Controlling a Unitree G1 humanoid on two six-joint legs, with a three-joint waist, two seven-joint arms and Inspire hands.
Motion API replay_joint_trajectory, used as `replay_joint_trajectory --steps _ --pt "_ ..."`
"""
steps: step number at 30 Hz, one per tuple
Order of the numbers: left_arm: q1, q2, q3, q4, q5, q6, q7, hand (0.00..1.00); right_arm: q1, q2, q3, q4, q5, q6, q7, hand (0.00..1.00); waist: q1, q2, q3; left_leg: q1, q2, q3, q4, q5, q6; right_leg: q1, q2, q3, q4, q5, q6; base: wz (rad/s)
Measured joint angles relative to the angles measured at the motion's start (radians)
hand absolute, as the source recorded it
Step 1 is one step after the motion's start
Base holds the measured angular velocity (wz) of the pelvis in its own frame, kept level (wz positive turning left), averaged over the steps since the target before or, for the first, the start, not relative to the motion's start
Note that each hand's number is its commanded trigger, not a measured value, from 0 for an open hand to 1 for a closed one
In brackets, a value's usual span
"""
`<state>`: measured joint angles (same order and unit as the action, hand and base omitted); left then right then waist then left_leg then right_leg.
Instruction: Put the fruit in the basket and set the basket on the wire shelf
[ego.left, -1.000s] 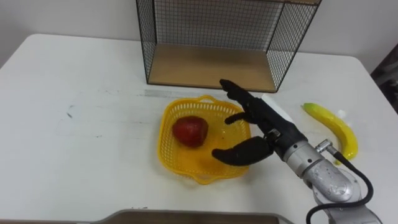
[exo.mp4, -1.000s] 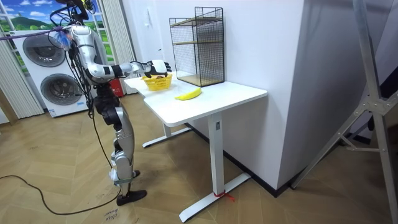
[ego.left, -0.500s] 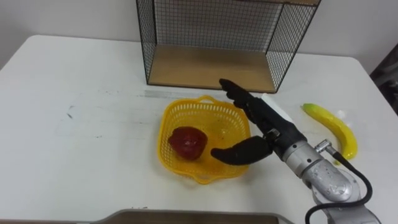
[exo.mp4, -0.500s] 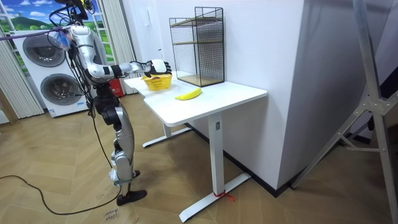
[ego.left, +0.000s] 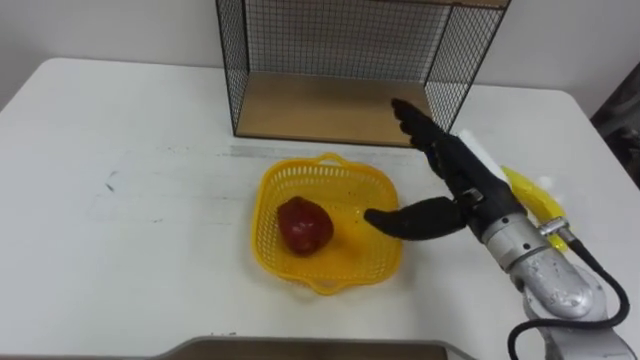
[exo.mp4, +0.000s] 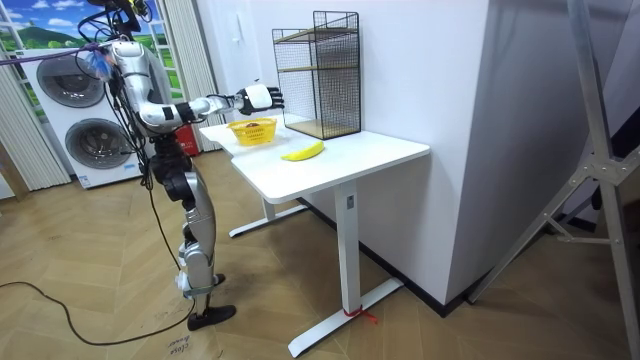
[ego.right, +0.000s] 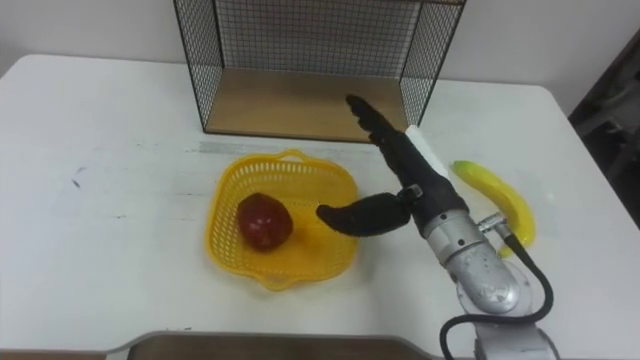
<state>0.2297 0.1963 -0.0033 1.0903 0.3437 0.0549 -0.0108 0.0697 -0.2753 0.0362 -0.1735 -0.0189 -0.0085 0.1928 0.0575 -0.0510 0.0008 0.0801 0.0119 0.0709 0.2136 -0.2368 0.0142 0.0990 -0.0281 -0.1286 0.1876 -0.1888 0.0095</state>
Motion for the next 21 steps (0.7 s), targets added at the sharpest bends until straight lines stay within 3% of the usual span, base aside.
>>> replay_joint_trajectory --steps 5,12,21 --pt "0.018 -0.01 0.014 0.009 0.0 0.0 0.001 0.0 0.0 0.0 -0.036 0.0 0.052 -0.003 -0.041 0.0 -0.003 0.0 -0.0002 0.0 0.0 -0.002 0.0 0.0 0.0 0.001 0.0 -0.002 0.0 0.0 0.0 0.0" --pt "0.055 -0.016 0.021 0.013 0.0 0.001 -0.002 0.0 0.0 -0.003 -0.093 0.001 0.062 -0.013 -0.121 0.0 -0.034 -0.003 -0.0015 0.0 -0.001 -0.007 -0.007 0.0 0.0 0.005 -0.001 -0.01 -0.001 0.0 0.0 0.02" --pt "0.048 -0.019 0.08 0.029 0.0 0.003 0.009 0.0 -0.003 -0.008 -0.167 0.054 0.056 -0.027 -0.278 0.0 -0.05 -0.01 -0.0017 0.002 -0.001 -0.005 -0.002 0.0 0.0 0.005 -0.001 -0.005 -0.002 0.0 0.0 0.0"
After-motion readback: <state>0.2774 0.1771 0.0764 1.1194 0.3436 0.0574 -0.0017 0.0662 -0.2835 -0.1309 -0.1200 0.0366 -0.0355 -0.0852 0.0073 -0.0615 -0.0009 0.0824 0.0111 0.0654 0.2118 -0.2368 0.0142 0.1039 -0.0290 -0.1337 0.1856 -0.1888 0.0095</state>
